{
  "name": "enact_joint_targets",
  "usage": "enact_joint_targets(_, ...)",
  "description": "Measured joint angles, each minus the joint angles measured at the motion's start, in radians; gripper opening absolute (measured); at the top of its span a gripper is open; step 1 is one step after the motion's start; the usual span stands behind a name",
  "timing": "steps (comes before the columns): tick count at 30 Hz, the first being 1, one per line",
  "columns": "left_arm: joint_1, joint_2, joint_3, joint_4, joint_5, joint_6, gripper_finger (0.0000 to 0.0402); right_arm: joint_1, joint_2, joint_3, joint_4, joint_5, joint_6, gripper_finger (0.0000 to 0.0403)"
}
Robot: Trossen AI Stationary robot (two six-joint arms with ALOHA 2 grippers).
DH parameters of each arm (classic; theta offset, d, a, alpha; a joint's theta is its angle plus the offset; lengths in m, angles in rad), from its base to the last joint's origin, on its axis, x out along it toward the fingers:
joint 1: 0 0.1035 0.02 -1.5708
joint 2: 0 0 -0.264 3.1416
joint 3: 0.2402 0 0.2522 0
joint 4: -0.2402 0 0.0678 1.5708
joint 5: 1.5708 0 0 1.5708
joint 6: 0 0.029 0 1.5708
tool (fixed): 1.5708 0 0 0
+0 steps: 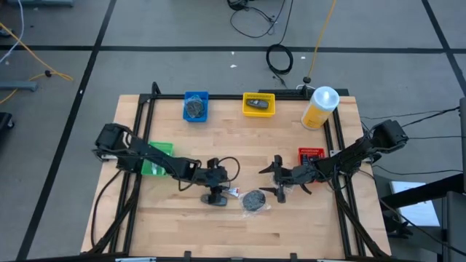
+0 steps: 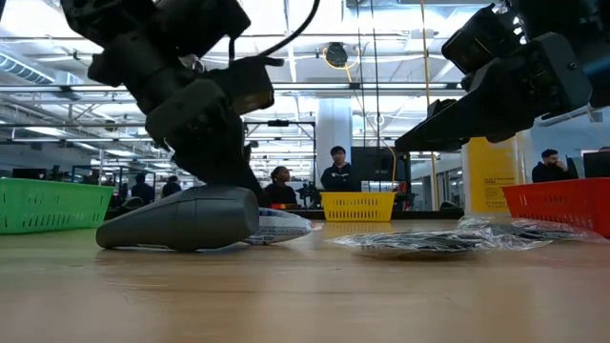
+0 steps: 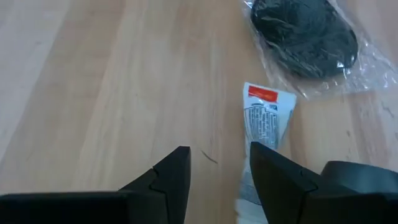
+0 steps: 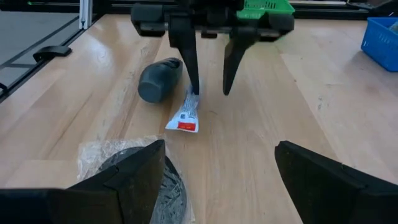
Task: Pick & Place Travel size toiletries
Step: Put the white toothpaste into the green bin
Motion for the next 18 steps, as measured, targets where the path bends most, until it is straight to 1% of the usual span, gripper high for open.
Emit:
enact_joint_targets(4, 0.001, 0.02, 0.0, 0.003, 0.012, 0.05, 0.0161, 0.0, 0.0, 0.0, -0.002, 0.0, 0.002, 0.0293)
enact_joint_targets(7, 0.001, 0.02, 0.0, -0.009, 0.012, 0.06, 0.0161, 0.0, 0.0, 0.0, -0.005, 0.0, 0.003, 0.0293)
enact_joint_targets(11, 0.006, -0.011, 0.0, 0.0, -0.019, 0.014, 0.0161, 0.0, 0.0, 0.0, -0.007, 0.001, 0.003, 0.0293)
enact_joint_targets(13, 0.01, -0.042, 0.001, 0.014, -0.017, -0.014, 0.0161, 0.0, 0.0, 0.0, -0.007, 0.002, 0.003, 0.0293)
enact_joint_targets(17, -0.006, -0.077, 0.001, 0.034, 0.056, -0.019, 0.0161, 0.0, 0.0, 0.0, -0.006, 0.002, 0.003, 0.0293)
enact_joint_targets(18, -0.014, -0.078, 0.001, 0.04, 0.06, -0.023, 0.0161, 0.0, 0.0, 0.0, -0.005, 0.003, 0.003, 0.0293)
